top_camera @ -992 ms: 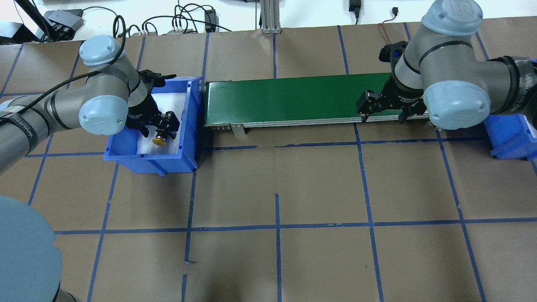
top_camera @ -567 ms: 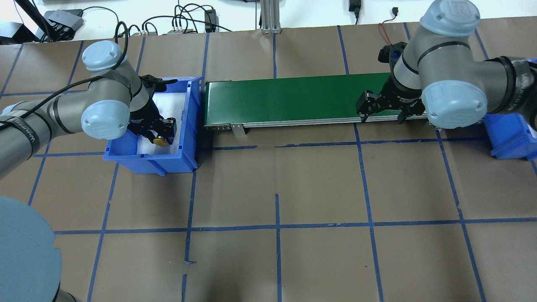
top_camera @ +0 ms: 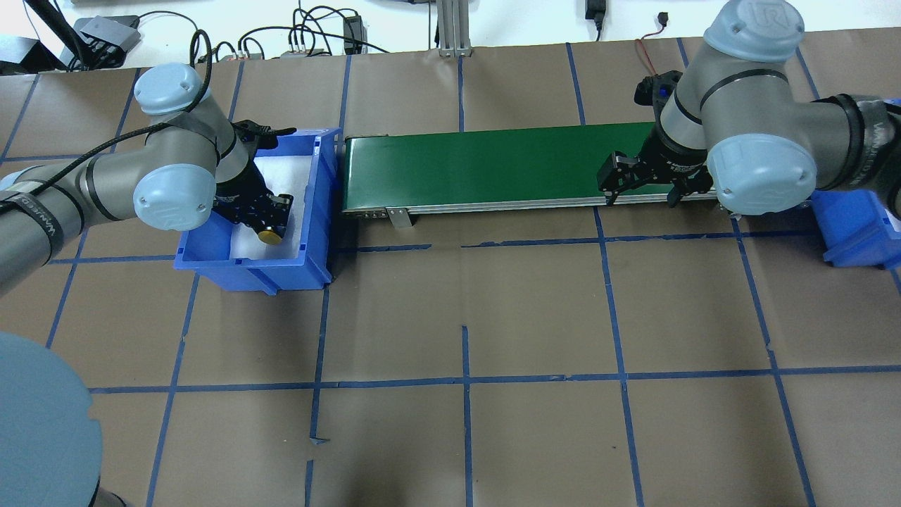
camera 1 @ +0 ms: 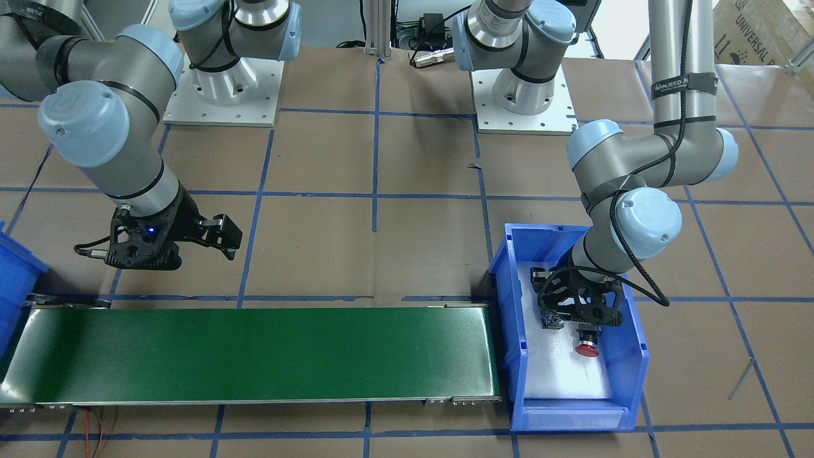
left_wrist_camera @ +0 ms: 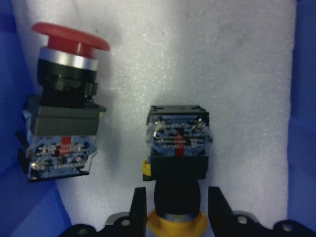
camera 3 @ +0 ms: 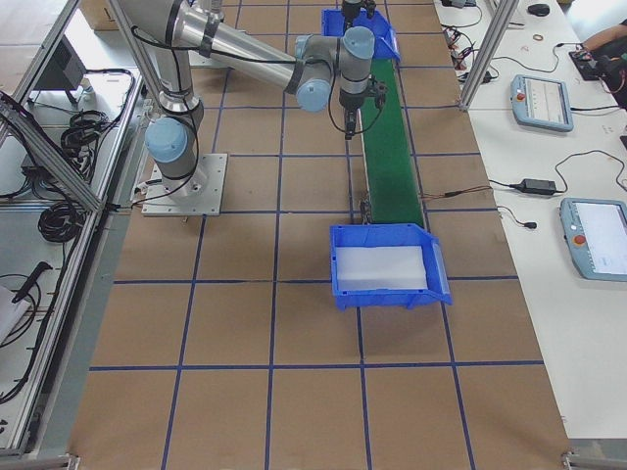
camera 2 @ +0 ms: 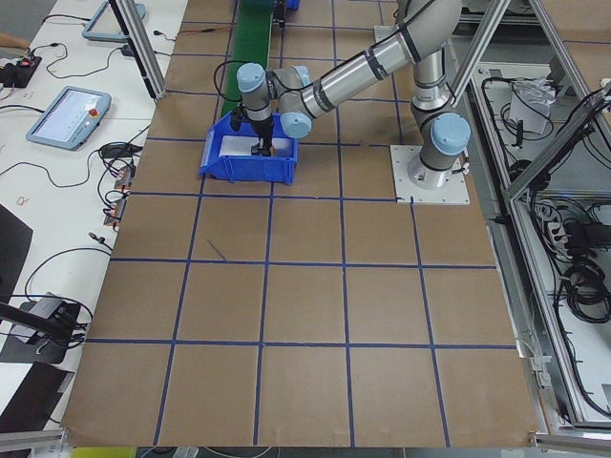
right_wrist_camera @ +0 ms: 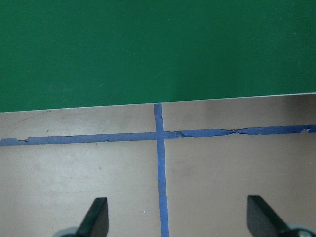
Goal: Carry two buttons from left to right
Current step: 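Lift the yellow button out of the bin with the left gripper, then carry the yellow button onto the green belt and open the left gripper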
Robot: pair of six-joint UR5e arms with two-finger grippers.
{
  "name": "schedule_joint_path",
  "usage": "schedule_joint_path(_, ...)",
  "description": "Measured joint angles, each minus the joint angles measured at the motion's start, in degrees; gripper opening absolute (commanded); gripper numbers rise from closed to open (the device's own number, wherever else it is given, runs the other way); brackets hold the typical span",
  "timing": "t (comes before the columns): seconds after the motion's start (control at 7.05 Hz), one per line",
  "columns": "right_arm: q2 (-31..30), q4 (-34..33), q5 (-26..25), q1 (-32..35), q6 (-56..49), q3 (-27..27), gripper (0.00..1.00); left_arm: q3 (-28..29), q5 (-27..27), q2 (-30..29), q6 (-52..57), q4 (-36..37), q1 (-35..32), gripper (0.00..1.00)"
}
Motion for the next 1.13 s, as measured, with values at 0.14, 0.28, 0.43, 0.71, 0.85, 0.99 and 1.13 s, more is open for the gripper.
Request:
schedule_joint_path(0.14,0.03,0.00,0.00,0.00,-0.02,0.01,1.00,0.10,0.00,0.37,0.09,-0.03,-0.01,0.33)
schedule_joint_path(0.28,0.04,-0.01,0.01,0.00,-0.04,0.04,1.00,0.44,0.00,0.77,0.10,-0.14,-0.04,0.33)
schedule_joint_path(0.43,0.04,0.01,0.01,0.00,-0.06,0.09,1.00,1.17,0.00,1.51,0.09,-0.77,-0.03,0.33)
schedule_joint_path(0.71,0.03,0.06,0.04,0.00,-0.07,0.11,1.00,3.60,0.01,4.03,0.06,-4.51,-0.08,0.33)
schedule_joint_path(0.85,0.04,0.07,0.03,0.00,-0.07,0.12,1.00,5.65,-0.01,4.97,0.02,-6.68,-0.27,0.33)
schedule_joint_path(0.99,0.06,0.08,-0.03,0.00,-0.09,0.08,1.00,8.38,-0.07,5.37,-0.12,-8.73,-0.62,0.33)
schedule_joint_path(1.13,0.06,0.06,-0.23,-0.07,-0.17,-0.05,1.00,11.31,-0.11,5.54,-1.16,-11.48,-1.62,0.32)
